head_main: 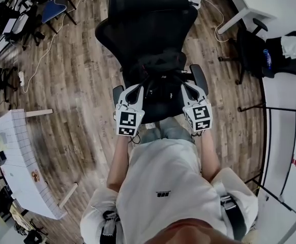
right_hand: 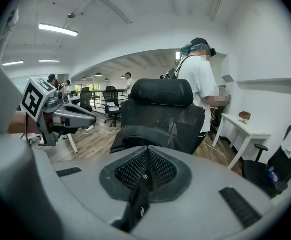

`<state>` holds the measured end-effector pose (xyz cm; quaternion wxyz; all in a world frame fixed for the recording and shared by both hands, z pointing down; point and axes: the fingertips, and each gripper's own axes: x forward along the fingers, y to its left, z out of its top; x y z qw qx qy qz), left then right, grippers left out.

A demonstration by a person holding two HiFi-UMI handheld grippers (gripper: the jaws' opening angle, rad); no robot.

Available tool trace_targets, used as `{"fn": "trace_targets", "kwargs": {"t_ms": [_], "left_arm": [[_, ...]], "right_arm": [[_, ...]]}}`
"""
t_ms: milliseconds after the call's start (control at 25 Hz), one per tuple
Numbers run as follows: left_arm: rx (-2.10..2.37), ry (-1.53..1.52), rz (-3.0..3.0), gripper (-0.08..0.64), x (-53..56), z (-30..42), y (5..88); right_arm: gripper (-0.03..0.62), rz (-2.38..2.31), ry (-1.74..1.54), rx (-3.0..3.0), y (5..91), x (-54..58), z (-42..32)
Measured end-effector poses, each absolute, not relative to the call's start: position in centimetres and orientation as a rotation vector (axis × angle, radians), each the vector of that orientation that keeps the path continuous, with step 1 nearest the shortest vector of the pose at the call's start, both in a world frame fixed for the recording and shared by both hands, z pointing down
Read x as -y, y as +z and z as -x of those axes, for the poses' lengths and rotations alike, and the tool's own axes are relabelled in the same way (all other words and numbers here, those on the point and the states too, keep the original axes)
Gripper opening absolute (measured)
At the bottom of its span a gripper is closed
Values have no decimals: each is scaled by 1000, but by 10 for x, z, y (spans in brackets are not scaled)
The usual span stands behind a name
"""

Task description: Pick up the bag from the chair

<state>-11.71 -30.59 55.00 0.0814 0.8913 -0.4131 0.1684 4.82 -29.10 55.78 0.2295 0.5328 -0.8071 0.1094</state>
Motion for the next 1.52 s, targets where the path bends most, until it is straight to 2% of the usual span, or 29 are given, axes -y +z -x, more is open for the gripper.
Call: {"fn": "trace_targets", "kwargs": {"t_ms": [320,600,720,800,1160,1400,1520], "left_arm": [[1288,581,-2552,14,328,121,583],[1317,637,-2461,19,339,114,610],[1326,660,-2425,64,342,111,621],[1333,673,-2402,70,344,110,629],[1356,766,-2301,177,353,113,663],[1355,816,-2253,225,359,111,685],[1346,833,-2228,239,358,109,699]], "right_arm": [[-2,-1419,363,2211,591,319,-60],[35,-1367,413,2195,620,336,-78],[53,-1349,428,2191,631,342,-87],[66,-1329,433,2190,639,345,-90],[175,-1227,465,2175,676,357,-93],[215,-1198,442,2180,688,367,-90],[256,-1179,468,2161,694,370,-92]]}}
